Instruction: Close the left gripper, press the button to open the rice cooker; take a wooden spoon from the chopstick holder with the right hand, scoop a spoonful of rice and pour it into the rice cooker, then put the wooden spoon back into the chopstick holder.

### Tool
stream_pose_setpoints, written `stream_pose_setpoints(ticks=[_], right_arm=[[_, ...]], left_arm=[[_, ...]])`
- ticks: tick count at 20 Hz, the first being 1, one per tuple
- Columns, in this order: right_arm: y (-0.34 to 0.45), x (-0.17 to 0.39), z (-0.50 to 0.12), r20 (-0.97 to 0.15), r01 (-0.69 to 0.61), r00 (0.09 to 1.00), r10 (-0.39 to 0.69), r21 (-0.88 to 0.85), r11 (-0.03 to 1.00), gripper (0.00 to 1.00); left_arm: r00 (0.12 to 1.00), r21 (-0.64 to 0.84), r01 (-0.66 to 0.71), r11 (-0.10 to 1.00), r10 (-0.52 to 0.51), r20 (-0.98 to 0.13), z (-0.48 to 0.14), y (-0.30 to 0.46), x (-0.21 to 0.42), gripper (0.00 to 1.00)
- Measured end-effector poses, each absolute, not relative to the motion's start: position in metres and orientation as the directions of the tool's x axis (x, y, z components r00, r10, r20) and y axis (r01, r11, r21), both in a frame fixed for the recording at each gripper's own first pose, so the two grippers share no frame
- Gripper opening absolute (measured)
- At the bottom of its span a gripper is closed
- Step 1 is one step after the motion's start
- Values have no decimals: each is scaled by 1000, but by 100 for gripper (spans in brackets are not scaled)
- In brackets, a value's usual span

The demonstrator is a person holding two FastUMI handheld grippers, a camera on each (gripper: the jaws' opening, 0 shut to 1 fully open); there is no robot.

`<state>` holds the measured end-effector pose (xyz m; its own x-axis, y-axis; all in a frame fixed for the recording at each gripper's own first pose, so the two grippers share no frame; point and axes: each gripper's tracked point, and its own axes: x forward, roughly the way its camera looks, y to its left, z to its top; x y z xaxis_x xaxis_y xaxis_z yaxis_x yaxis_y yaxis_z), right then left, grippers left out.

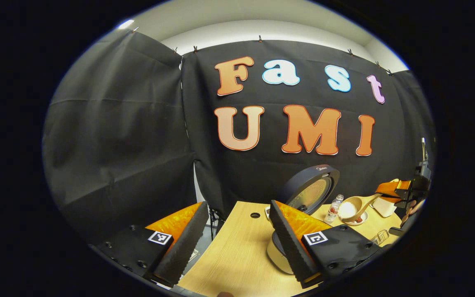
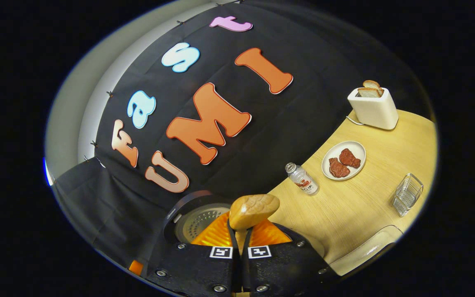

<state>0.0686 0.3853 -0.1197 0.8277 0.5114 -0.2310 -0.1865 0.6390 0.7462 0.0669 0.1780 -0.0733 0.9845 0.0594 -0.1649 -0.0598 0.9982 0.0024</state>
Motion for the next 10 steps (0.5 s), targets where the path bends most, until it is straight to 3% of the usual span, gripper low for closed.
stream_pose_setpoints(ticks=[10], right_arm=[[396,68,-126,-251,-283,813,525,617,734,0]], left_arm=[[983,1,-63,998,62,-172,-78,183,71,100]])
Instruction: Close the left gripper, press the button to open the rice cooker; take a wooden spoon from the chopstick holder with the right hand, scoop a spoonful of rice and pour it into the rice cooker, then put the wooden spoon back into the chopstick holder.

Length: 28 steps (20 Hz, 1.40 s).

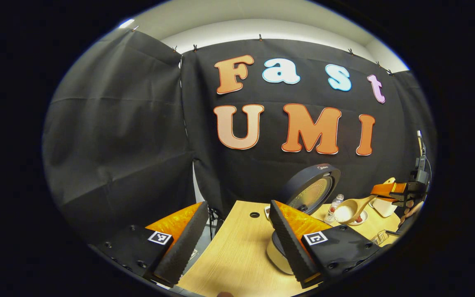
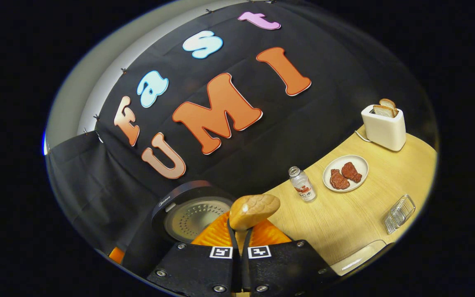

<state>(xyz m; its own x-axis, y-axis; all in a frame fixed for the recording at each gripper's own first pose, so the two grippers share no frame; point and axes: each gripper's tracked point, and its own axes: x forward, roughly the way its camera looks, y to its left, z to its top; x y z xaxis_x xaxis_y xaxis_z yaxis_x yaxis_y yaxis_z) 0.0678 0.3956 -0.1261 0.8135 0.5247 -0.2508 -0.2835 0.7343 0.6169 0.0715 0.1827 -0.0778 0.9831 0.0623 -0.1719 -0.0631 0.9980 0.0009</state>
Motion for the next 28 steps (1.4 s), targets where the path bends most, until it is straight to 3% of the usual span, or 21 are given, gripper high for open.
stream_pose_setpoints(ticks=[15,28], right_arm=[[404,70,-127,-259,-437,822,508,286,853,0],[431,52,-119,-244,-580,776,582,87,810,0]], left_arm=[[981,-5,-88,996,86,-174,-82,199,79,100],[976,5,-114,993,113,-185,-90,209,78,100]])
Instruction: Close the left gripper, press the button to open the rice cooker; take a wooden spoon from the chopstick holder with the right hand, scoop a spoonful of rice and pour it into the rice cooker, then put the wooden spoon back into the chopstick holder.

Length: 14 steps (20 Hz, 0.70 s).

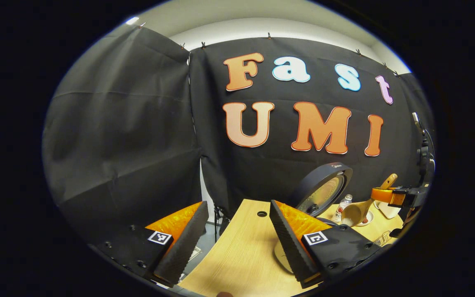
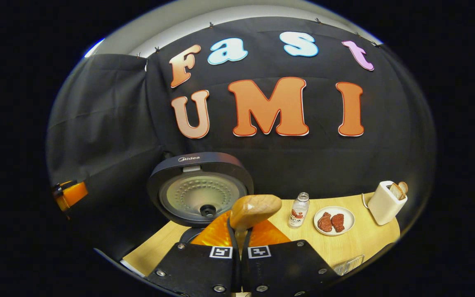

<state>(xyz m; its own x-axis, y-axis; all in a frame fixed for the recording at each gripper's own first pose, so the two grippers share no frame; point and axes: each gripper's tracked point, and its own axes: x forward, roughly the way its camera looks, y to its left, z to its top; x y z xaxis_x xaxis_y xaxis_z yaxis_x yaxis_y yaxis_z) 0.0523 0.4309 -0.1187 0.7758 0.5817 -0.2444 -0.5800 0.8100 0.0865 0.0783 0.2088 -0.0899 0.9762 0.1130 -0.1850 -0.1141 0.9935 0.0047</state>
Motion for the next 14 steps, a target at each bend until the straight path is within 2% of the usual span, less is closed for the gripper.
stream_pose_setpoints(ticks=[8,10,14], right_arm=[[437,45,-130,-261,-613,782,566,-158,774,0],[436,47,-131,-260,-613,783,565,-165,773,0],[432,46,-130,-277,-614,769,577,-65,787,0]], left_arm=[[973,9,-122,993,121,-194,-94,208,79,100],[974,9,-124,992,124,-191,-92,208,79,100],[973,-4,-125,992,122,-195,-92,207,77,100]])
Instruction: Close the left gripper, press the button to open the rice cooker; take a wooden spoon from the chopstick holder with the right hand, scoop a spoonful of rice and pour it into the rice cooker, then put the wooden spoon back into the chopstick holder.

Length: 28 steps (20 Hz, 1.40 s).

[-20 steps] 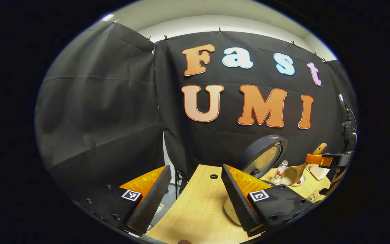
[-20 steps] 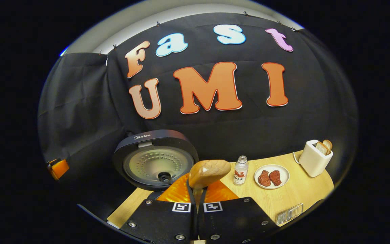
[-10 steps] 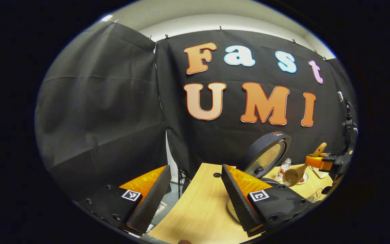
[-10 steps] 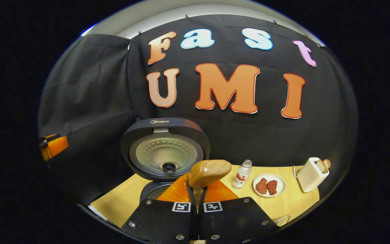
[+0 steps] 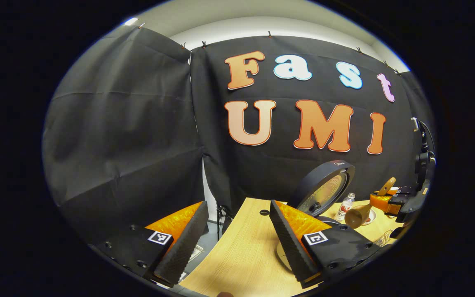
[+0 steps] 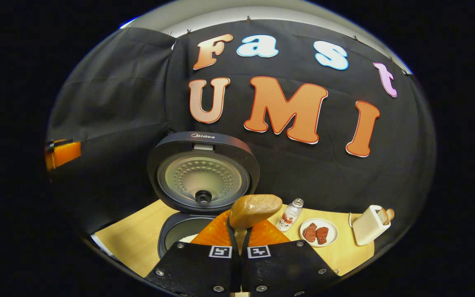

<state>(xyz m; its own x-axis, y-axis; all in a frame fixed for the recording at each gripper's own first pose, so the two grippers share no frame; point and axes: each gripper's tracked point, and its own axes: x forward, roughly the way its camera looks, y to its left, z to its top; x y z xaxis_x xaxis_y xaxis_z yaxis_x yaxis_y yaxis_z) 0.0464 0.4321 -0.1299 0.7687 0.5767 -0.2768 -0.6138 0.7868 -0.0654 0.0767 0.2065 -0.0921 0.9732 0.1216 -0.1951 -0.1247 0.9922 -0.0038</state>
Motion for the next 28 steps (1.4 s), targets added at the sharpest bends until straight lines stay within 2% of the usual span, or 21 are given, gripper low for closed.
stream_pose_setpoints(ticks=[9,13,19,24,28], right_arm=[[371,60,-103,-238,-526,773,588,277,804,0],[303,75,-99,-225,-444,833,506,274,853,0],[192,80,-124,-271,-283,896,353,265,922,0],[125,71,-168,-337,-179,903,266,267,947,0],[101,71,-220,-412,-120,878,243,302,946,0]], left_arm=[[973,-39,-187,982,180,-146,-67,233,74,100],[975,-19,-194,981,191,-112,-51,235,75,100],[985,-41,-153,987,150,-83,-34,213,74,100],[988,-30,-131,991,128,-92,-36,196,72,100],[987,-23,-121,992,118,-111,-38,183,70,100]])
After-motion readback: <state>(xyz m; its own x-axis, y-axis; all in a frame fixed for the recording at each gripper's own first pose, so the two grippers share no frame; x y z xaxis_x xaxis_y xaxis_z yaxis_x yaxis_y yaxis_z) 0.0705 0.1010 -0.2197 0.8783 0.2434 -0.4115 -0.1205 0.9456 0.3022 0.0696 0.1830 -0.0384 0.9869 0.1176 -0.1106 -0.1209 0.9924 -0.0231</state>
